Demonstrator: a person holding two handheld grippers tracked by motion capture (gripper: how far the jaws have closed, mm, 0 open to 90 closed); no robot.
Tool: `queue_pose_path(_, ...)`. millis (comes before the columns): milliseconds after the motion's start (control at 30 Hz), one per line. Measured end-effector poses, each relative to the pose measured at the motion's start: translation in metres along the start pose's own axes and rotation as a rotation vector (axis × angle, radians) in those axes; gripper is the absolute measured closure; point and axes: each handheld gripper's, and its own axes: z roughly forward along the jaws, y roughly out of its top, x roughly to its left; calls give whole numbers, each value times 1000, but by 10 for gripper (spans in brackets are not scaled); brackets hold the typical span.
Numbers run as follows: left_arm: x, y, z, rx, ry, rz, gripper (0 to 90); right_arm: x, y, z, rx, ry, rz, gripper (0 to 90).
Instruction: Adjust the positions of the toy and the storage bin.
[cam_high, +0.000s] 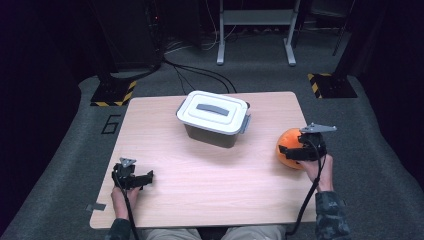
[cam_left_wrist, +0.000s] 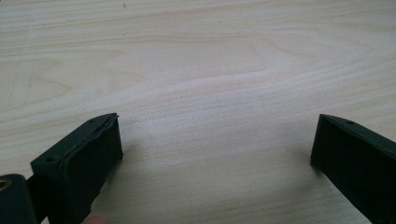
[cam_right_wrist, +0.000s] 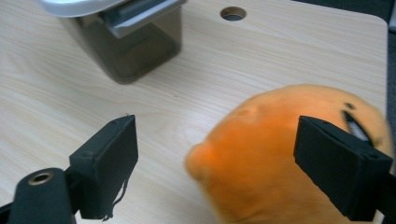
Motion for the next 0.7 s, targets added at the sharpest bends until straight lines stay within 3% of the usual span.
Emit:
queue_pose_path(300,0,1,1,-2,-2,-1,16,52,-20,5,-29,31,-79,96)
queue_pose_path(433,1,2,2,-1,-11,7,16,71,-33,16,1,79,-86,80)
queue_pose_path(600,4,3,3,1,-35,30,15,88,-53,47,77,138,-88,59)
queue_pose_path(700,5,7,3,3,-72,-1,8,97,-64,64,118,130,-106,45)
